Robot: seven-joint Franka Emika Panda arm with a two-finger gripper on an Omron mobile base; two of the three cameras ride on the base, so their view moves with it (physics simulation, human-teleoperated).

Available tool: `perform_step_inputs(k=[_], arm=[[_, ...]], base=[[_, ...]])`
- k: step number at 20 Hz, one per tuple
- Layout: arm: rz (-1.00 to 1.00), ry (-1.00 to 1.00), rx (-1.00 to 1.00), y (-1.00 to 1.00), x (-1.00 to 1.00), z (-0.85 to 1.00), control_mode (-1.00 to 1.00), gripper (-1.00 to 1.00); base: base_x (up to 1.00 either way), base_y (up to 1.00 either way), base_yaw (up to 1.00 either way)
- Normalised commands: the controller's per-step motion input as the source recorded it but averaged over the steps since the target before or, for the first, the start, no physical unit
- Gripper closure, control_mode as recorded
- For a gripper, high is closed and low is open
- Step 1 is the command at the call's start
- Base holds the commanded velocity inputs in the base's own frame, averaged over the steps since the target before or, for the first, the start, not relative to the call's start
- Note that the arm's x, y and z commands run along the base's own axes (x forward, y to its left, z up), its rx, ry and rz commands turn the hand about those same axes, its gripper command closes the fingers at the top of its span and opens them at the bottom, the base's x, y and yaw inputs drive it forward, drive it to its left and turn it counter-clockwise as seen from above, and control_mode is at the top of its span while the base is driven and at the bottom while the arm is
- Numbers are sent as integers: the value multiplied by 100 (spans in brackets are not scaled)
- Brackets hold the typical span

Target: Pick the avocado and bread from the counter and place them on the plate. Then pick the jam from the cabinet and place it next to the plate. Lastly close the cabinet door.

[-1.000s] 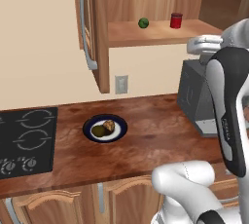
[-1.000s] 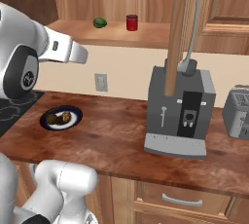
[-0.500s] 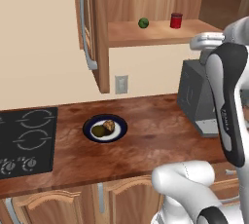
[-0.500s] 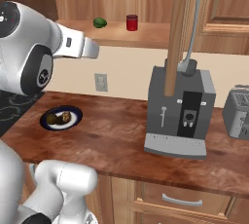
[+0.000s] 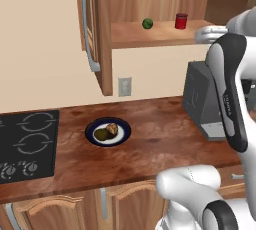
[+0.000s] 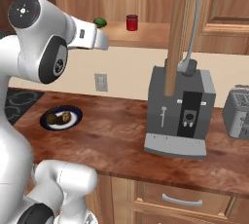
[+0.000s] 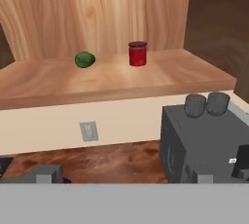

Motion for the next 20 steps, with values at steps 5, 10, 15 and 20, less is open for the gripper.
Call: perform_step_inputs(k=[5, 10, 15, 20], arm=[[0, 0, -3, -6, 37, 0, -100, -100], [0, 0, -4, -6, 37, 0, -100, -100], [0, 0, -5, -11, 33, 0, -100, -100], [0, 0, -4, -15, 32, 0, -100, -100]], base=[[0, 0, 0], [0, 0, 0], [0, 0, 0], [0, 0, 0]])
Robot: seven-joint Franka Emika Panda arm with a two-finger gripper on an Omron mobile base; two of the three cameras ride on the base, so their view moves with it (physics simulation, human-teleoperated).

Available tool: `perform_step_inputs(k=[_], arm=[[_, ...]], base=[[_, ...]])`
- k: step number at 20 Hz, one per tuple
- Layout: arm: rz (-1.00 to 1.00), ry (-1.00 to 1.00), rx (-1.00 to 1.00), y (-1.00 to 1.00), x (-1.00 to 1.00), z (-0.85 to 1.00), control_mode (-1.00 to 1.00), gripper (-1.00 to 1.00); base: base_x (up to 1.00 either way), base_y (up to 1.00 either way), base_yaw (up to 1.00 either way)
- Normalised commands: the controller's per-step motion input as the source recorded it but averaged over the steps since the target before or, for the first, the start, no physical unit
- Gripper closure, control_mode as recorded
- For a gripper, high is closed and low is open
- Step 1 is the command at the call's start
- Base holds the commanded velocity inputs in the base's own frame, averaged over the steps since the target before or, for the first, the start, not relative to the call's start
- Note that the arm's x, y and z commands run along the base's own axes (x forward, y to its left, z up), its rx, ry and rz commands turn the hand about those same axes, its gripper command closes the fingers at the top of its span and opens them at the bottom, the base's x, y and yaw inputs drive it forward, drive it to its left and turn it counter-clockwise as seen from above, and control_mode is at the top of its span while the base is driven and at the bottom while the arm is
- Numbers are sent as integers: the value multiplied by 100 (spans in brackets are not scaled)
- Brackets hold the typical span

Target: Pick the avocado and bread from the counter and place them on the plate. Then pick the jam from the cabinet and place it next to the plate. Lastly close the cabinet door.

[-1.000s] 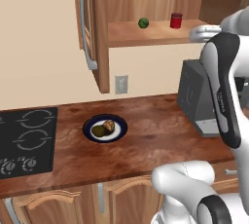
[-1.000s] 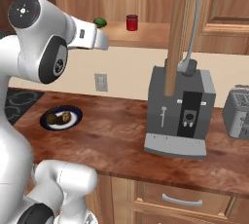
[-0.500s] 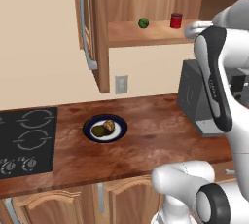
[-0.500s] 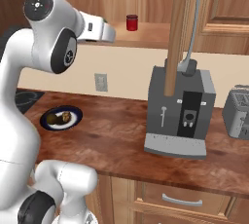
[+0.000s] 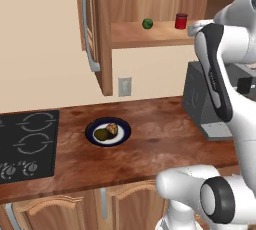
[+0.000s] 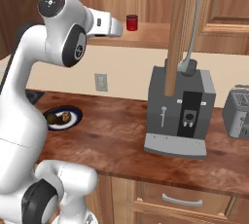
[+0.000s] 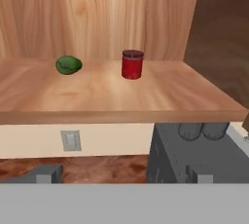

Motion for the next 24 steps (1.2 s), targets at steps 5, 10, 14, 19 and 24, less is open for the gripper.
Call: perform_step_inputs(k=[5, 10, 14, 19, 24], arm=[[0, 0, -1, -10, 30, 0, -100, -100], [0, 0, 0, -1, 34, 0, -100, -100], [-1, 0, 0, -1, 31, 0, -100, -100], [-1, 0, 1, -5, 27, 0, -100, -100], [0, 0, 1, -6, 29, 0, -100, -100]], base=[[0, 0, 0], [0, 0, 0], [0, 0, 0], [0, 0, 0], [0, 0, 0]])
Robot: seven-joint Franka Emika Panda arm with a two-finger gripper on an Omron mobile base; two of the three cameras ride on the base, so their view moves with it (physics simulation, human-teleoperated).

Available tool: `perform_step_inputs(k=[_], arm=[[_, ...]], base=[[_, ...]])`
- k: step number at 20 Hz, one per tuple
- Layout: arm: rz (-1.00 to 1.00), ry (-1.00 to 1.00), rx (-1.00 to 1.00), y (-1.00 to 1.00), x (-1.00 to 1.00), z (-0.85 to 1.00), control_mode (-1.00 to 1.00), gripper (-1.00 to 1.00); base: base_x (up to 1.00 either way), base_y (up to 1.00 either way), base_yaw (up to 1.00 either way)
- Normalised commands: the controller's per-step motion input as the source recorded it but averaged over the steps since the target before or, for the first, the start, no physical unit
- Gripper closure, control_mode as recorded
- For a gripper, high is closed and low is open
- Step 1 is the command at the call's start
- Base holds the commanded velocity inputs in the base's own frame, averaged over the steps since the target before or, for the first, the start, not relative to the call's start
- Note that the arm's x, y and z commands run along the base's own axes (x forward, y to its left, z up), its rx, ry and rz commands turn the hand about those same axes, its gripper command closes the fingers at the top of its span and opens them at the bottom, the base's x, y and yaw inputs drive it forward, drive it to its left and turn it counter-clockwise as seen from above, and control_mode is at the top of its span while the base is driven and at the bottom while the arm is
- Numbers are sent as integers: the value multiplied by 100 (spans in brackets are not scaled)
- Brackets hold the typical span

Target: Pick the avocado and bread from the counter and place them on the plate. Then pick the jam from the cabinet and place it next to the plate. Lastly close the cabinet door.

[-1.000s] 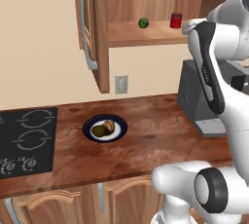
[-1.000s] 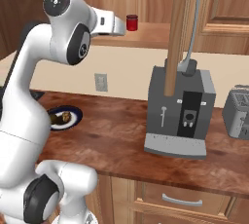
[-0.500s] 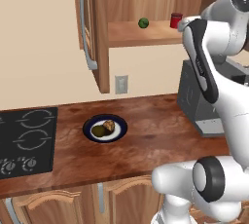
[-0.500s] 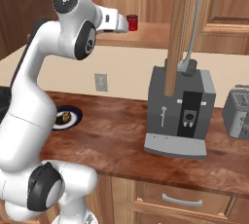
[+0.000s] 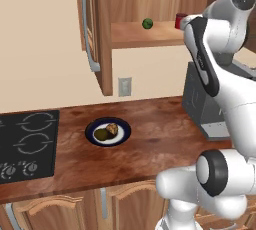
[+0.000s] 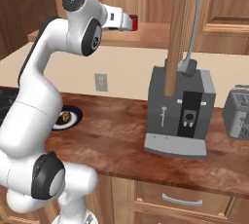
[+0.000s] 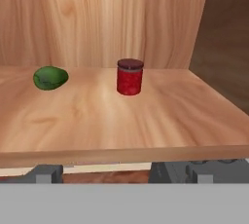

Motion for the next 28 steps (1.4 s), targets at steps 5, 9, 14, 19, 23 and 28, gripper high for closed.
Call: perform_step_inputs(k=[5, 9, 14, 19, 23, 28], arm=[[0, 0, 1, -6, 32, 0, -100, -100], [0, 0, 1, -5, 33, 0, -100, -100], [0, 0, 1, -5, 33, 0, -100, -100], [0, 0, 1, -5, 31, 0, -100, -100], [0, 0, 0, -4, 30, 0, -100, -100], [0, 0, 0, -4, 30, -4, -100, -100]], base=[[0, 0, 0], [0, 0, 0], [0, 0, 0], [0, 0, 0], [0, 0, 0], [0, 0, 0]])
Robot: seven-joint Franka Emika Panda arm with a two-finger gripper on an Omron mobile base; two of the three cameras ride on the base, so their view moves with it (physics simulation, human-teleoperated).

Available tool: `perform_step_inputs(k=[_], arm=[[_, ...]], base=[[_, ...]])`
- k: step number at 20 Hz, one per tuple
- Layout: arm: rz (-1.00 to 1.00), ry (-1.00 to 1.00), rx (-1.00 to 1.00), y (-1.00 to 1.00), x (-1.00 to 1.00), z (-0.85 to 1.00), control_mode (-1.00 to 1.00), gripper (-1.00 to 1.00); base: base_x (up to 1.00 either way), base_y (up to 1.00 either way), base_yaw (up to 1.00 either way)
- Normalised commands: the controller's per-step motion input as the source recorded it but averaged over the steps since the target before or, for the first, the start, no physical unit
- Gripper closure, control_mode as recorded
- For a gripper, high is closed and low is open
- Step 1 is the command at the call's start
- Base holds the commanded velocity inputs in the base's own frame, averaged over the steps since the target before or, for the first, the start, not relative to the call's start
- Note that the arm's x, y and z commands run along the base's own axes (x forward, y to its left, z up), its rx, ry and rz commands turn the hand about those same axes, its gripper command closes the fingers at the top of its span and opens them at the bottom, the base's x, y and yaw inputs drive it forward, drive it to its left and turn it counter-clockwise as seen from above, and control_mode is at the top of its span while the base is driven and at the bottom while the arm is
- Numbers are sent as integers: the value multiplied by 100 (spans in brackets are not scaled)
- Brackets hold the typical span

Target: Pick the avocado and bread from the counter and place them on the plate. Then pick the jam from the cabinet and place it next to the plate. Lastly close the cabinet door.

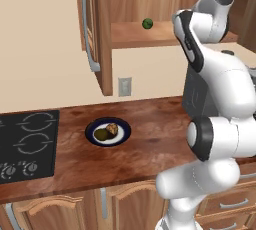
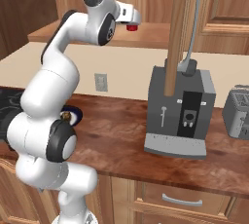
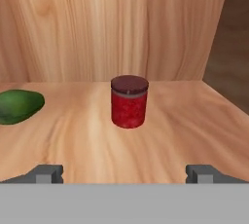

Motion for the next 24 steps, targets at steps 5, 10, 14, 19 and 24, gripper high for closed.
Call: perform_step_inputs(k=[5, 10, 14, 19, 24], arm=[[0, 0, 0, -5, 26, -6, -100, -100], [0, 0, 0, -7, 25, -3, -100, -100], [0, 0, 0, -4, 27, -1, -100, -100], [0, 0, 0, -2, 27, -5, -100, -100], [0, 1, 0, -4, 32, -6, -100, -100]], base=[[0, 0, 0], [0, 0, 0], [0, 0, 0], [0, 0, 0], [0, 0, 0]])
